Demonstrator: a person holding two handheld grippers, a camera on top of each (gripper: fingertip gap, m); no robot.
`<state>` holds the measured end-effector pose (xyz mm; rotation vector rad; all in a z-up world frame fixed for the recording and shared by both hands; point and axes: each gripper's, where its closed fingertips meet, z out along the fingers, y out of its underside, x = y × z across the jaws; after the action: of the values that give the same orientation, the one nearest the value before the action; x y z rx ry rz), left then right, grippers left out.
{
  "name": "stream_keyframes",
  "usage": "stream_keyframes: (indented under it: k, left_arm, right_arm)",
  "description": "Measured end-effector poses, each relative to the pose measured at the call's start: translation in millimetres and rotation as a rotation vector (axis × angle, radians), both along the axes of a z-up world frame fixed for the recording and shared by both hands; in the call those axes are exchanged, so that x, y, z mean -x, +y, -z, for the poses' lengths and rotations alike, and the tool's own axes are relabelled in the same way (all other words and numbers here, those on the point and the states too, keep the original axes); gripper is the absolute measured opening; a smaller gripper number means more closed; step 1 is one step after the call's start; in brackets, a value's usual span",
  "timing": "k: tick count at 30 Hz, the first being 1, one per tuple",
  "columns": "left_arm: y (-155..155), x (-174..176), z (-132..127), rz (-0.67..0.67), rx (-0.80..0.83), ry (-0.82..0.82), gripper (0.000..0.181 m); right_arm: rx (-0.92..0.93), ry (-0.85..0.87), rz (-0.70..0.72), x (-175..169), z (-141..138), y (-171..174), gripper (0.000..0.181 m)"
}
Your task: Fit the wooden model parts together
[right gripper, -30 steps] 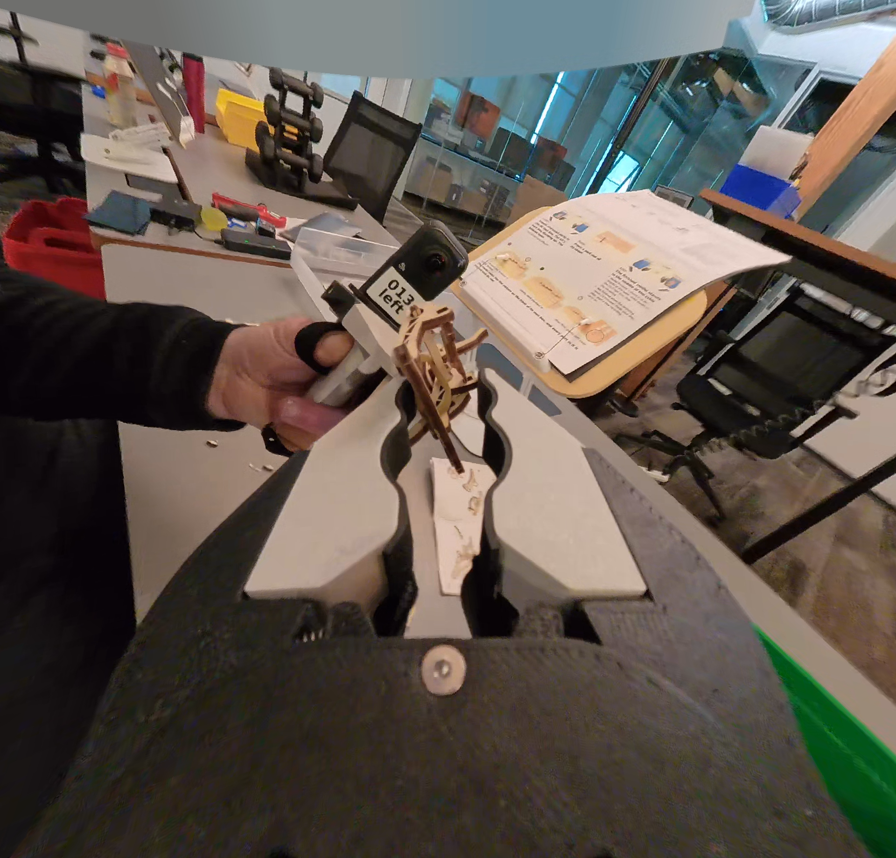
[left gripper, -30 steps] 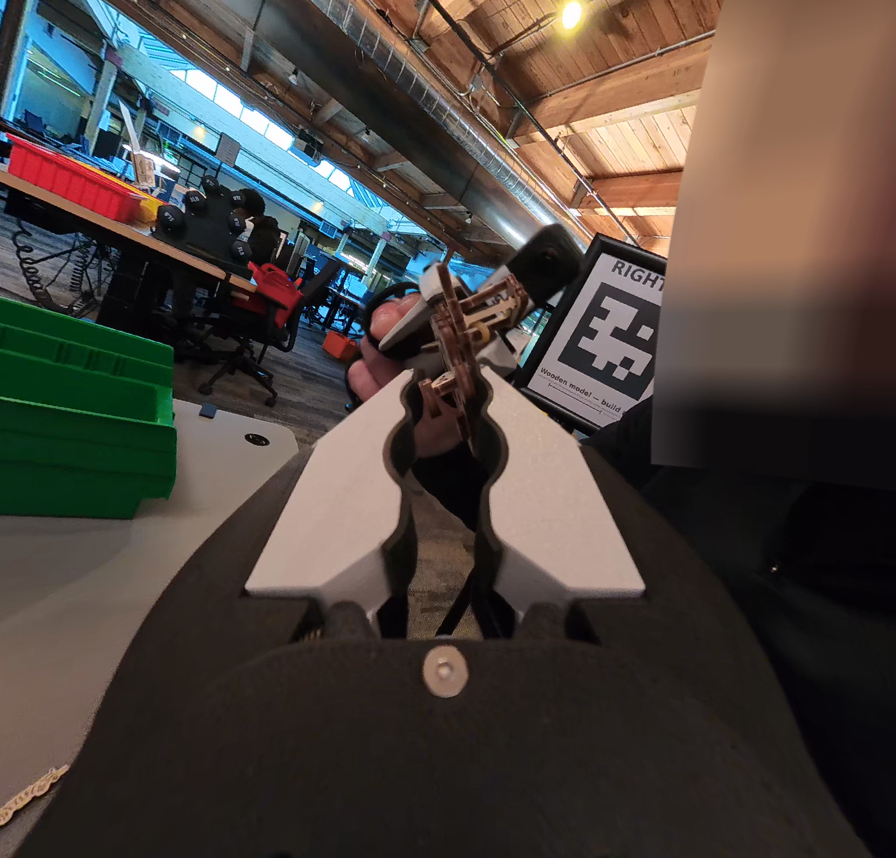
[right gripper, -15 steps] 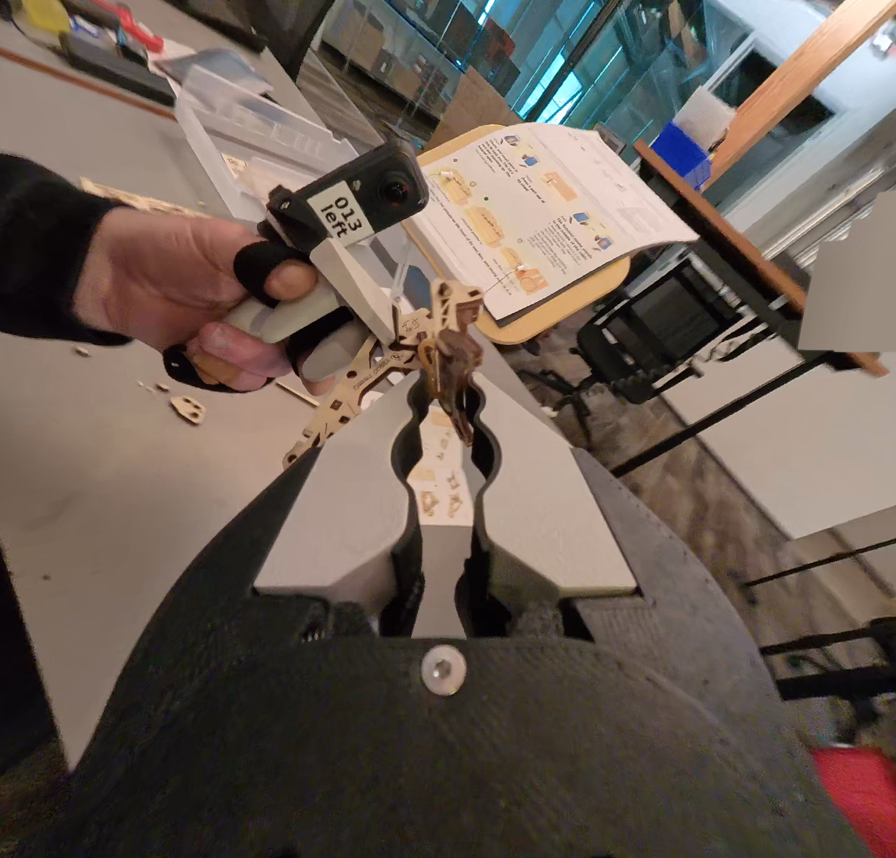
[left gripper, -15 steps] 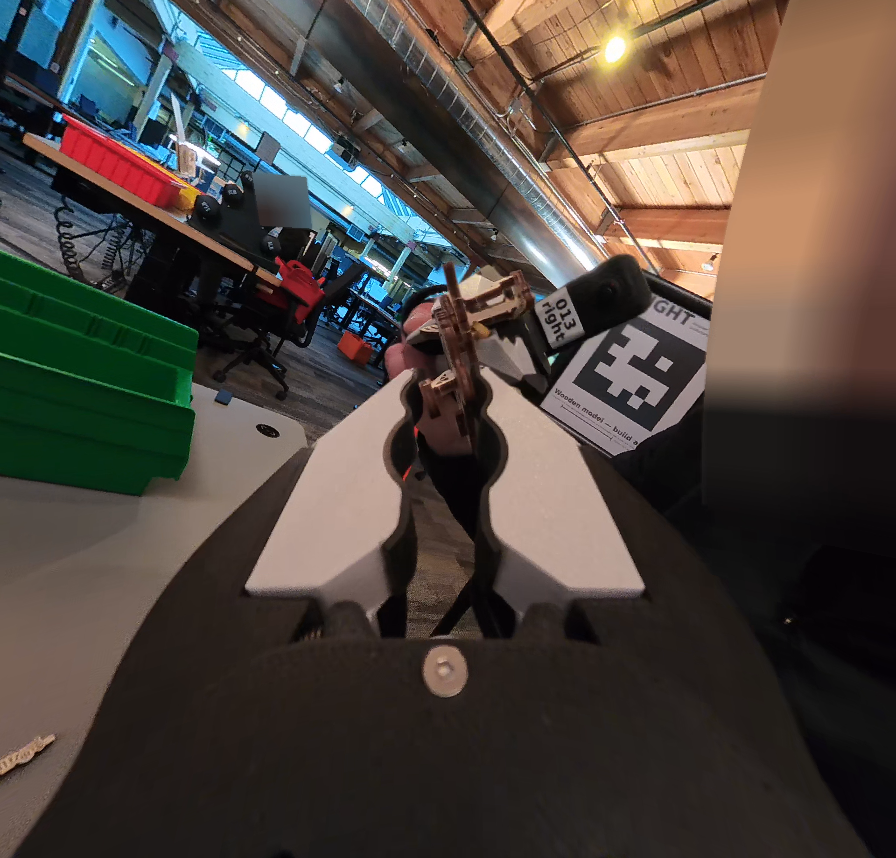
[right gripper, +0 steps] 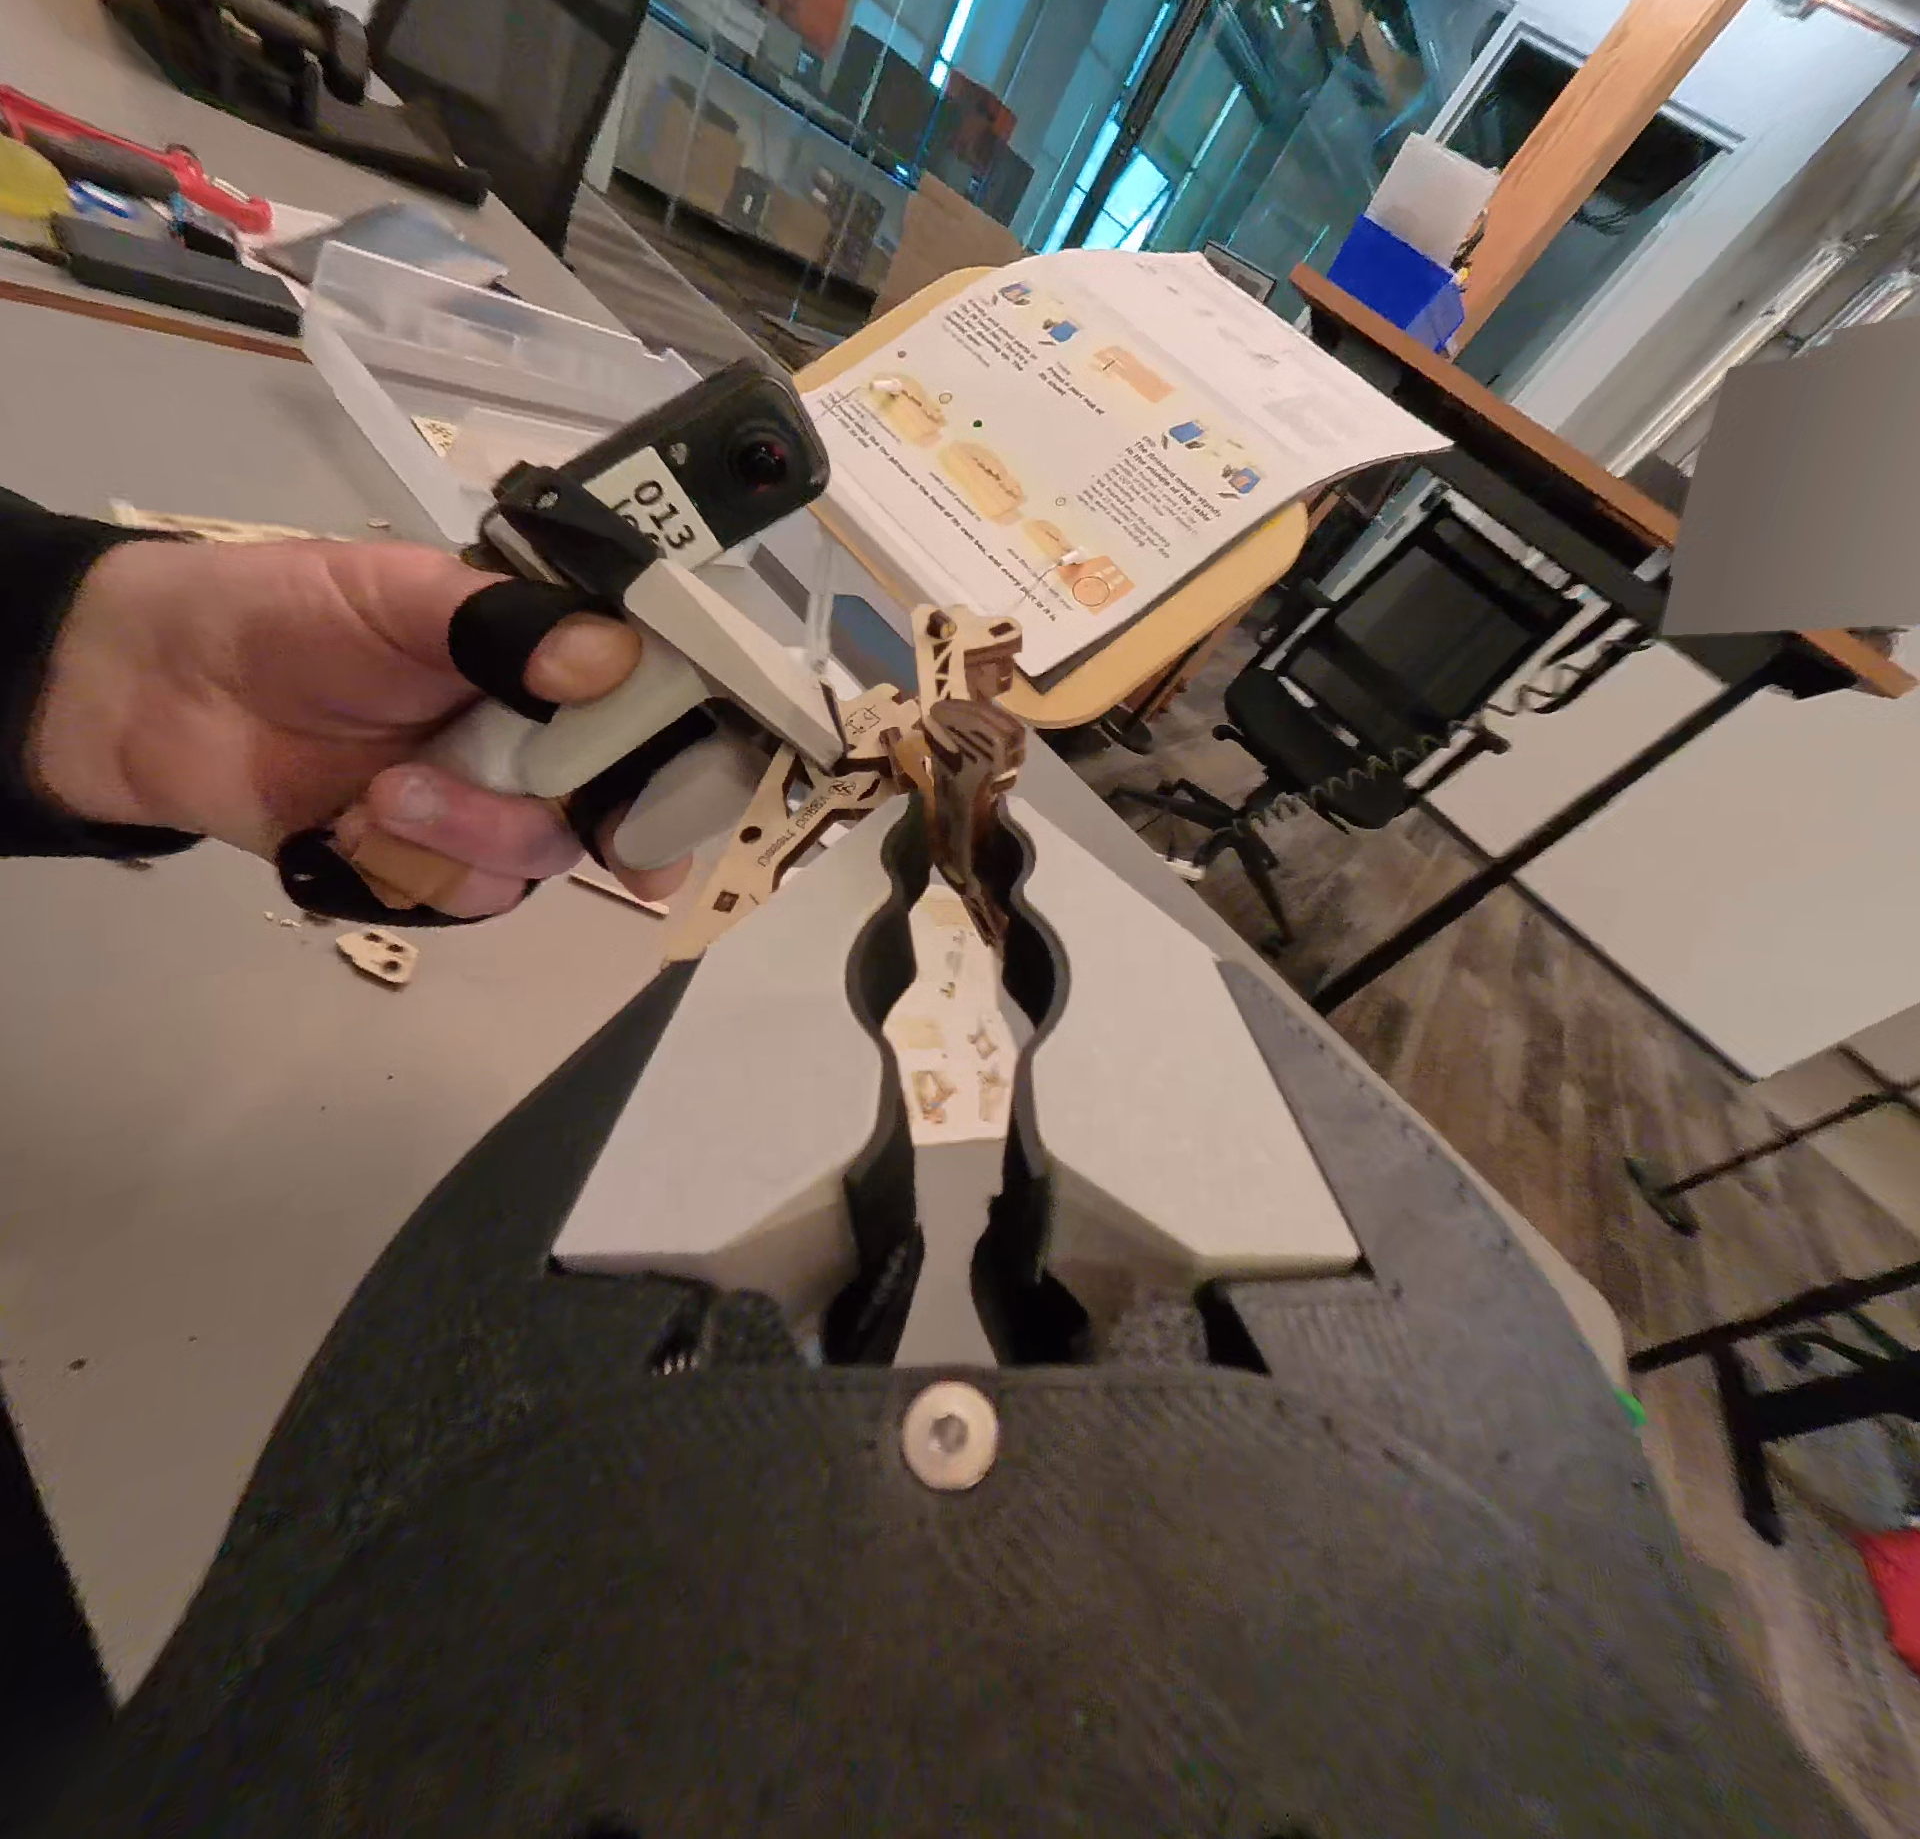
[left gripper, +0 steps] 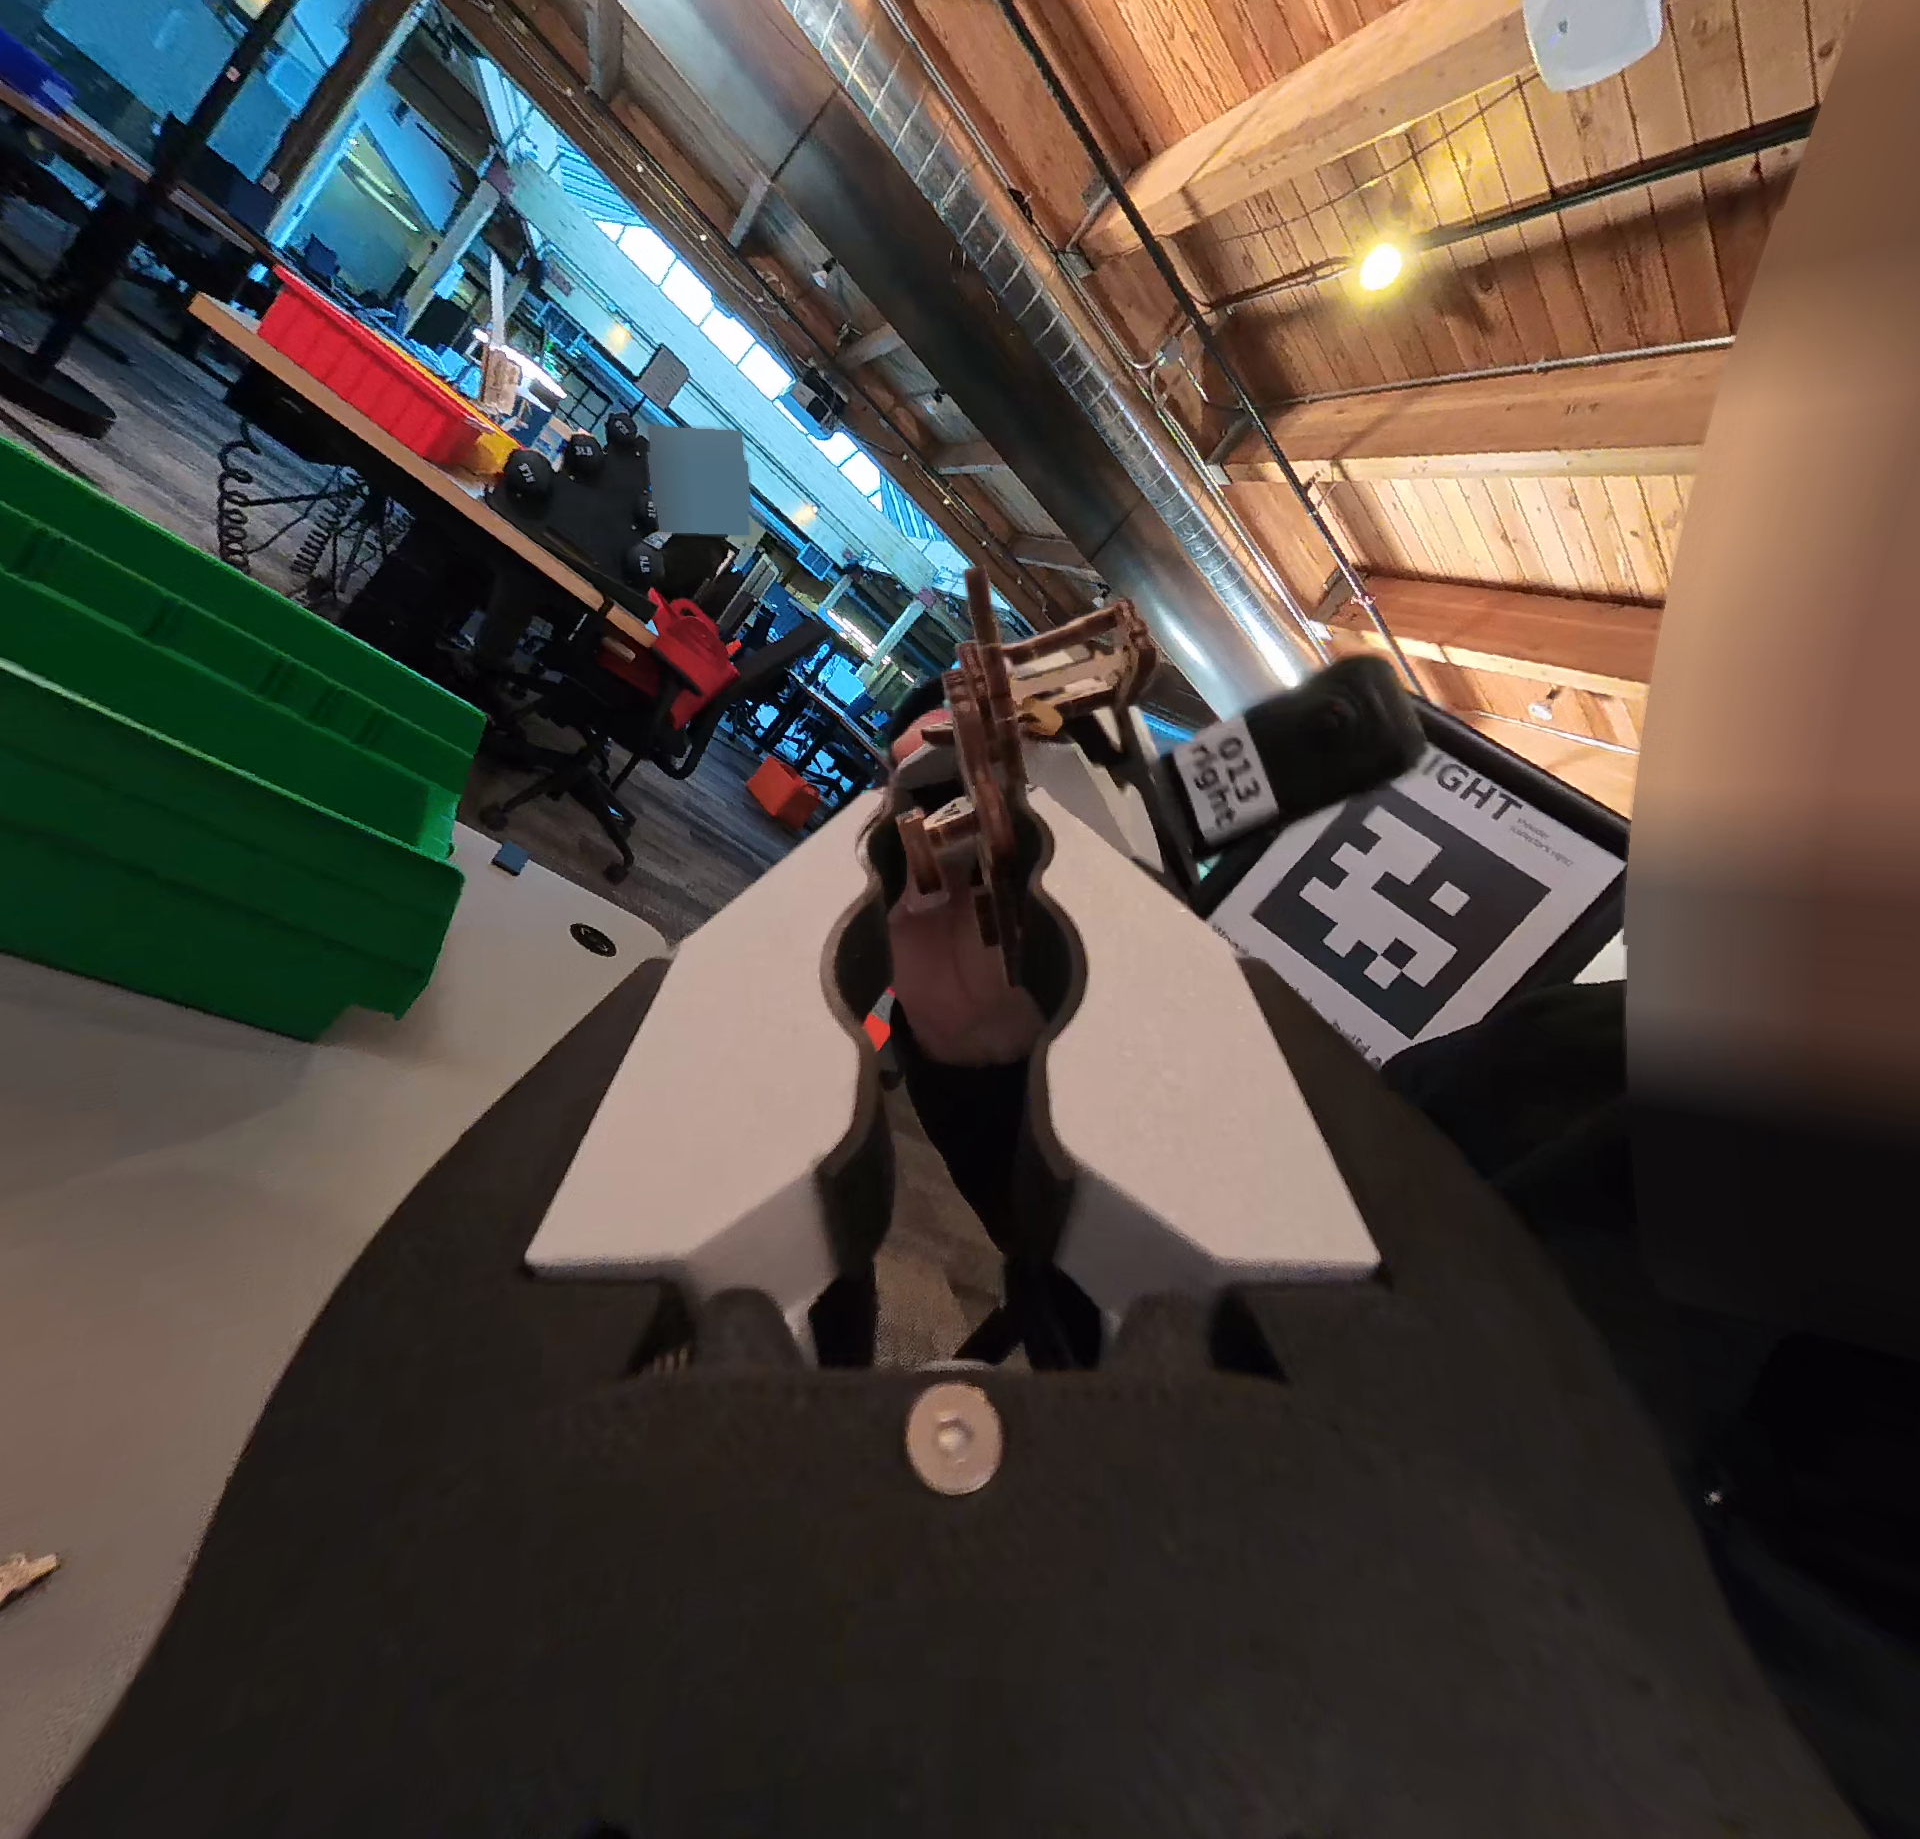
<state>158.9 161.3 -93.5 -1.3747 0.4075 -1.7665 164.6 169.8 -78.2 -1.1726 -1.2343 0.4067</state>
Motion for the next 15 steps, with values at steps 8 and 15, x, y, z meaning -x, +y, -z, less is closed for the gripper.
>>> stream_keyframes:
  k: [8,15]
  left_arm:
    - [3.2,2.7,2.6,-0.048,-0.056,0.058,0.017]
    - [9.8,5.9,8.7,-0.078,-0.016,0.057,0.016]
  right_arm:
    - [0.286,0.138,-0.084,2.4,2.5,5.5,0.008]
    - [0.093,0.048,0.012,7.1,6.0,8.0,0.008]
